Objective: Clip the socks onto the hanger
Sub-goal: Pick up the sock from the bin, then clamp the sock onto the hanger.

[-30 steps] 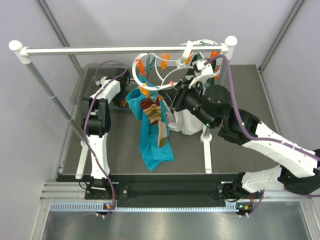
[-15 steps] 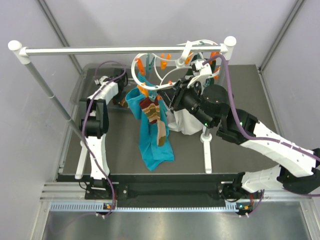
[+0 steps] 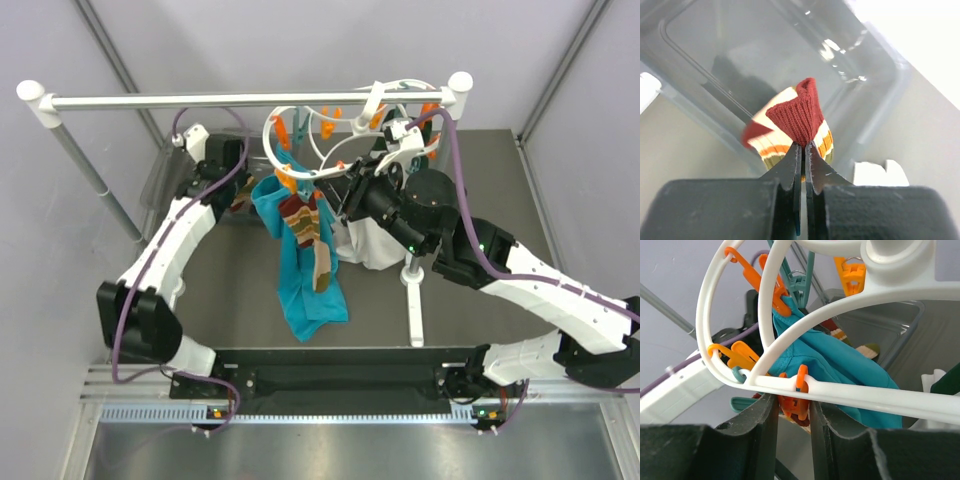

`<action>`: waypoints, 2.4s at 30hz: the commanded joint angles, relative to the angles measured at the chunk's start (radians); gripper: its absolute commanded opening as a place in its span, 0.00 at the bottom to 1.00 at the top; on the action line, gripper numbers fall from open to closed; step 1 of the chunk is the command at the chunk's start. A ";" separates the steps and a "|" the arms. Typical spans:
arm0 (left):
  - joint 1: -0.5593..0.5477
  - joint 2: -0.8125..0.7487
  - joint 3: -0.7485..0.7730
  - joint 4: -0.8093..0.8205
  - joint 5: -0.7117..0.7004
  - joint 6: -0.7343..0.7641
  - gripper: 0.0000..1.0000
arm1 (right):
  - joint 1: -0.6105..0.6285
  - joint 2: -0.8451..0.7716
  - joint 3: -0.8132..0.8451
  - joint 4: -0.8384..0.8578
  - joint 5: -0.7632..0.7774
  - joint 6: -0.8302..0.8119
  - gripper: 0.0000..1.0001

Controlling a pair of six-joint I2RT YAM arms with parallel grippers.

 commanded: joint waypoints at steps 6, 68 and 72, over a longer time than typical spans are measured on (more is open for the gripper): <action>-0.061 -0.320 -0.146 -0.047 0.083 0.076 0.00 | 0.007 -0.004 -0.047 -0.130 -0.014 0.024 0.00; -0.368 -0.643 -0.388 0.572 1.169 0.215 0.00 | 0.007 -0.093 0.032 -0.376 -0.212 -0.062 0.00; -0.368 -0.641 -0.391 0.613 1.180 0.192 0.00 | 0.007 -0.091 0.034 -0.403 -0.252 -0.073 0.00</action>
